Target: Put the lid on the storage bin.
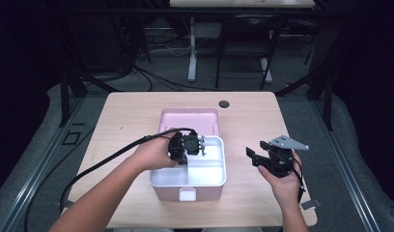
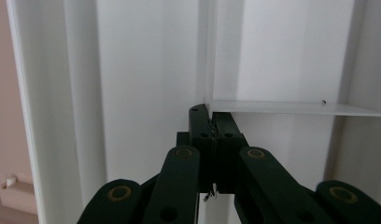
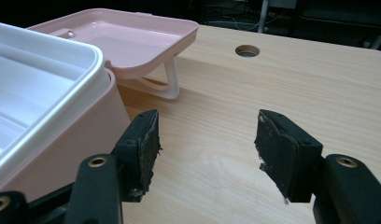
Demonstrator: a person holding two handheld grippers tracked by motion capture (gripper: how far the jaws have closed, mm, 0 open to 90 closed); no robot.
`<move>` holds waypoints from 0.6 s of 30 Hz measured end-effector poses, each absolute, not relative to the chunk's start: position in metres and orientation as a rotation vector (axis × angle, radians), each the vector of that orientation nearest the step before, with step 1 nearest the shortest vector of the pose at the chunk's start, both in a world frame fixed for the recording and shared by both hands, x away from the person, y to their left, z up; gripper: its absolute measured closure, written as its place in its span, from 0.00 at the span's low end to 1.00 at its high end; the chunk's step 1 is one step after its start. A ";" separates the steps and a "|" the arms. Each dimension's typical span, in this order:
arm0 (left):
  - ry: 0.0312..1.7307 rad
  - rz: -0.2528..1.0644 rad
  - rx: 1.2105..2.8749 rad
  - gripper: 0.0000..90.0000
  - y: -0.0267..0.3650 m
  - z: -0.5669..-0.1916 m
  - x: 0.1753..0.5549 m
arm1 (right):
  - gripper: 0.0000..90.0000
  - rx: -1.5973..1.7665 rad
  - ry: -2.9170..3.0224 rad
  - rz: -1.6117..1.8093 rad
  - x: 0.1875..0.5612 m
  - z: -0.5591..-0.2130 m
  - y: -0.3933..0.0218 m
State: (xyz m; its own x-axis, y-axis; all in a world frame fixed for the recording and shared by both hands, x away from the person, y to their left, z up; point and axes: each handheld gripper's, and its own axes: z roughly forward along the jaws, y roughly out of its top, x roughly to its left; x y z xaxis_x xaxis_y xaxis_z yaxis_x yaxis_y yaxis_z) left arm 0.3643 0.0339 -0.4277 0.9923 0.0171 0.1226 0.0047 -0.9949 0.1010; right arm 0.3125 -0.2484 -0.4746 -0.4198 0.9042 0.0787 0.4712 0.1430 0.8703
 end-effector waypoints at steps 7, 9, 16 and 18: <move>0.050 0.146 2.996 0.98 0.039 -0.435 0.367 | 0.44 1.314 1.955 1.209 0.313 -0.475 -0.249; 0.048 0.157 2.997 0.98 0.039 -0.437 0.366 | 0.44 1.313 1.956 1.208 0.313 -0.476 -0.248; 0.064 0.166 2.983 0.97 0.040 -0.440 0.366 | 0.43 1.303 1.959 1.211 0.313 -0.476 -0.247; 0.071 0.161 2.972 0.96 0.042 -0.440 0.366 | 0.43 1.302 1.957 1.215 0.314 -0.476 -0.246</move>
